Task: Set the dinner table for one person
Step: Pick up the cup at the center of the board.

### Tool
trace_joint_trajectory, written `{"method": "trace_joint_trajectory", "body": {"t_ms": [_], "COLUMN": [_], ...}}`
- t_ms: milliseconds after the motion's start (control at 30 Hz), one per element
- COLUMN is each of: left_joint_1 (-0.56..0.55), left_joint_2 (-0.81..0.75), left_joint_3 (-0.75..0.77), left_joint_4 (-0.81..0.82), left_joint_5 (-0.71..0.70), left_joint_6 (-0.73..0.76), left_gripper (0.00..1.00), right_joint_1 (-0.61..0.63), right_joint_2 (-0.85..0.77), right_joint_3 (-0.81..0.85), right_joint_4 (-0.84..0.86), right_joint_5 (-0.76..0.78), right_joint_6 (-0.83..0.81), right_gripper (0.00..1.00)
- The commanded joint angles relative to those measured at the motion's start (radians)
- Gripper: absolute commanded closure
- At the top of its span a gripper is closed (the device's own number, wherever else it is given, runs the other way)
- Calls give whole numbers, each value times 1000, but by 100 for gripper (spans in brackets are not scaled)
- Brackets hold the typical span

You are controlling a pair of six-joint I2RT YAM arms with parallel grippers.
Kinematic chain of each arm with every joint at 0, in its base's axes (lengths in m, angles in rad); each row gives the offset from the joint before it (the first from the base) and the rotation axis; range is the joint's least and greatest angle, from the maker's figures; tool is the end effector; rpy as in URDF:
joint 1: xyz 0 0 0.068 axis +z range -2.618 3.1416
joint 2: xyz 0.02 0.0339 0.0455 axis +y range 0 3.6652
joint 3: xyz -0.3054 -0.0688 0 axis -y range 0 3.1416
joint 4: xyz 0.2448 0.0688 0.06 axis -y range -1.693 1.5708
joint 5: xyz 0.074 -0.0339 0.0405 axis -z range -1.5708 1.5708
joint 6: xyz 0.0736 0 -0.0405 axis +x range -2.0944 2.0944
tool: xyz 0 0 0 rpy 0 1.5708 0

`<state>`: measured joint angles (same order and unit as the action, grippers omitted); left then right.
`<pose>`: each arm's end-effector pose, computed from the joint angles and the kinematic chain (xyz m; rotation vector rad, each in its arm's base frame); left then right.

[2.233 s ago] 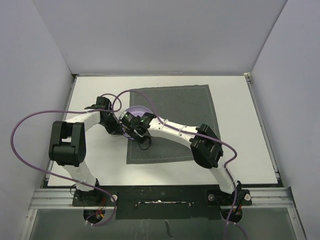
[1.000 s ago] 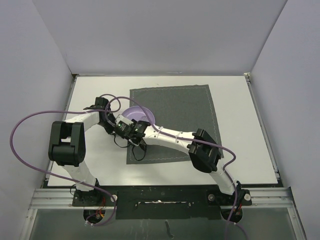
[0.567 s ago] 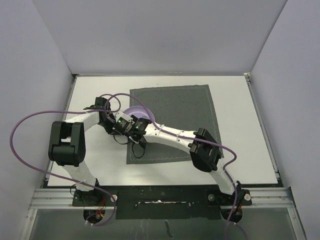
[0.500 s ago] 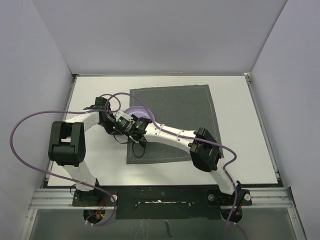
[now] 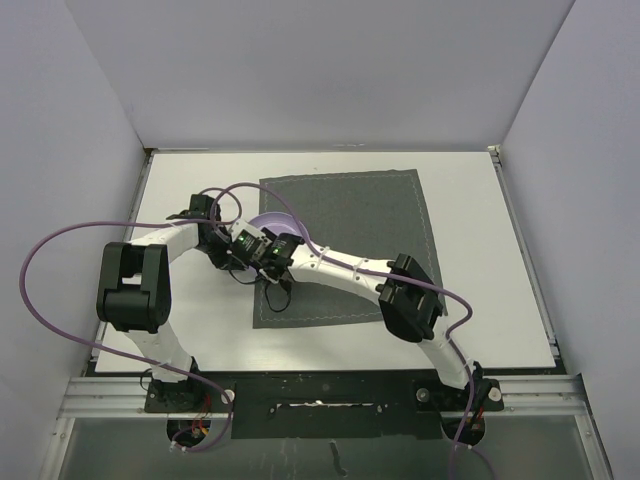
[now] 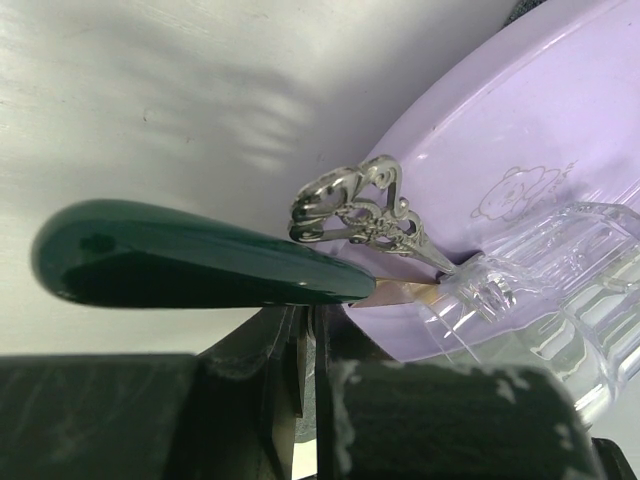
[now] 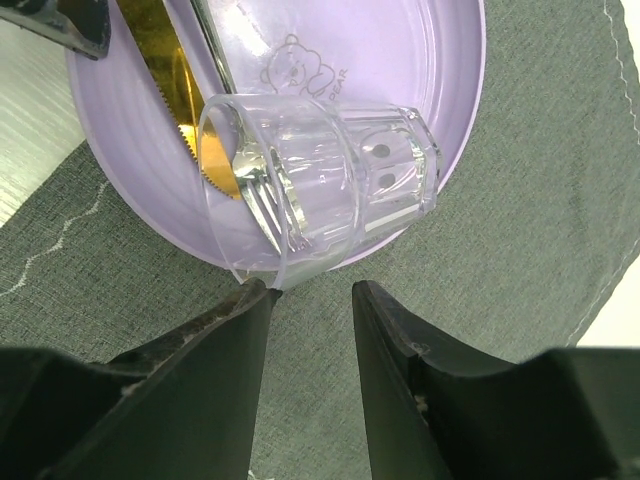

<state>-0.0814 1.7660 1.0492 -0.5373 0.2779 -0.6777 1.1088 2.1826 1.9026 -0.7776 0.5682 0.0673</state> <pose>0.3455 -0.0484 0.1599 -0.7901 2.7915 -0.5484 0.2646 0.4425 0.2350 -1.0352 2.1747 -0.2339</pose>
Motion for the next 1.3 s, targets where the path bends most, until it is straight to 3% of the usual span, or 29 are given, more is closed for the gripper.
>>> {"method": "trace_joint_trajectory", "body": {"t_ms": [0, 1267], "left_joint_1": [9, 25], "left_joint_2": [13, 13], "left_joint_3": [11, -6], "left_joint_4": [17, 34], "left_joint_5": [-7, 15], "left_joint_6": [32, 40], "left_gripper": [100, 100], "right_joint_1": [13, 3], "right_joint_2": [-9, 131], "right_joint_3": [45, 147], "right_joint_4": [48, 33], "right_joint_5": [-11, 28], "right_joint_6": [14, -13], "right_gripper": [60, 61]}}
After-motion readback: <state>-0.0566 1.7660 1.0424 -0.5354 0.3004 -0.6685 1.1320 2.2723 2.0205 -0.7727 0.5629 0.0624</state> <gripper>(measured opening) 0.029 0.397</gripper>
